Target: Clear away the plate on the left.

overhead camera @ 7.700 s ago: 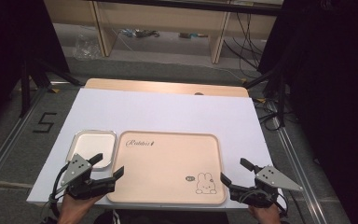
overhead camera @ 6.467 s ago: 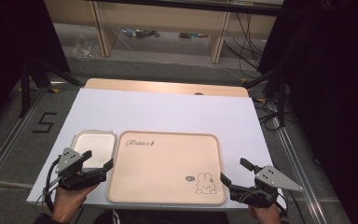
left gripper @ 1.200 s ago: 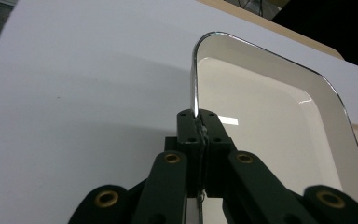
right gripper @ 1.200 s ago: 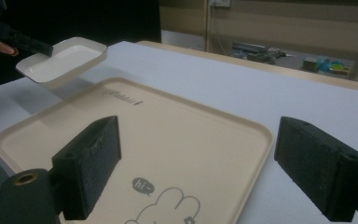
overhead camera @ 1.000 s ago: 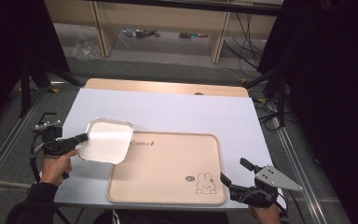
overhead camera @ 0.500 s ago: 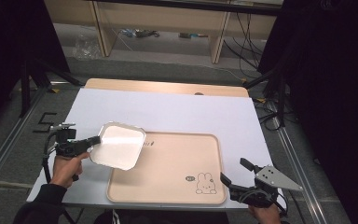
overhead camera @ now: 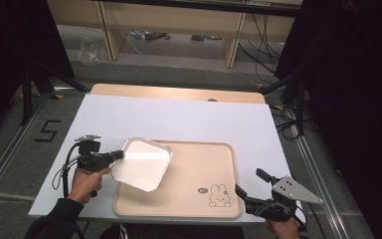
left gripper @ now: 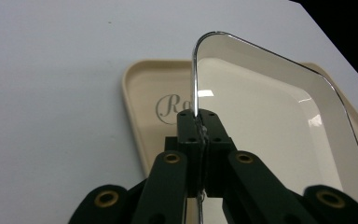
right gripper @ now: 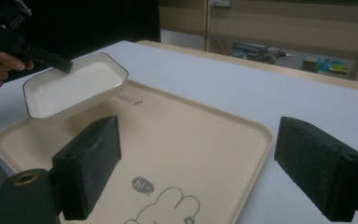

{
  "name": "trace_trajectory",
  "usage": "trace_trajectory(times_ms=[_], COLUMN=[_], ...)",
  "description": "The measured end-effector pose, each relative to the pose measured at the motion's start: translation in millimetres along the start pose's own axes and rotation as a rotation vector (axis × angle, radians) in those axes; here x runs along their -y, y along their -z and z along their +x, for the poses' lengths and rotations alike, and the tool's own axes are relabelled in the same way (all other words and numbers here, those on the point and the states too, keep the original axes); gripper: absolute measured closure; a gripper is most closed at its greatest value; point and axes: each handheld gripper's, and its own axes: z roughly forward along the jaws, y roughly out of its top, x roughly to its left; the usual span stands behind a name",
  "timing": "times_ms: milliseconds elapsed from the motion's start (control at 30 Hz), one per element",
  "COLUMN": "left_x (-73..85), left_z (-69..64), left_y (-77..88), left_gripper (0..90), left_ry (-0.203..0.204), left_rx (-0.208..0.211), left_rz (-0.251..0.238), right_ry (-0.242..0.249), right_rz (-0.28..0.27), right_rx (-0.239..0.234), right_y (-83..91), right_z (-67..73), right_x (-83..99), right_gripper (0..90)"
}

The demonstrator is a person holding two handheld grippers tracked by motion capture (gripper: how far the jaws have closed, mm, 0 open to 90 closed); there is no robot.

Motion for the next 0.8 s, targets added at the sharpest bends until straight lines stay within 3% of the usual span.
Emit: trace_trajectory(times_ms=[233, 367, 500, 533, 600, 800], left_x=[5.1, 7.2, 11.3, 12.2, 14.7, 20.5], left_z=[-22.2, -27.1, -33.4, -33.3, -37.7, -46.0], left_y=[-11.4, -15.7, -21.6, -22.1, -26.5, -35.0], left_gripper=[88.3, 88.3, 88.3, 88.3, 88.3, 88.3], left_ry=[-0.047, -0.068, -0.057, -0.073, -0.061, -0.082], left_rx=[0.046, 0.056, 0.067, 0.068, 0.067, 0.072], left_rz=[0.034, 0.057, 0.06, 0.077, 0.073, 0.102], right_ry=[0.004, 0.005, 0.004, 0.005, 0.004, 0.006], right_rz=[0.009, 0.01, 0.009, 0.01, 0.011, 0.009], right_rx=[0.003, 0.004, 0.005, 0.005, 0.005, 0.005], right_y=[0.6, 0.6, 0.5, 0.5, 0.5, 0.4], right_z=[0.0, 0.0, -0.1, -0.2, -0.1, -0.2], right_x=[-0.2, -0.3, -0.2, -0.3, -0.2, -0.2], right_gripper=[15.2, 15.2, 15.2, 15.2, 15.2, 15.2])
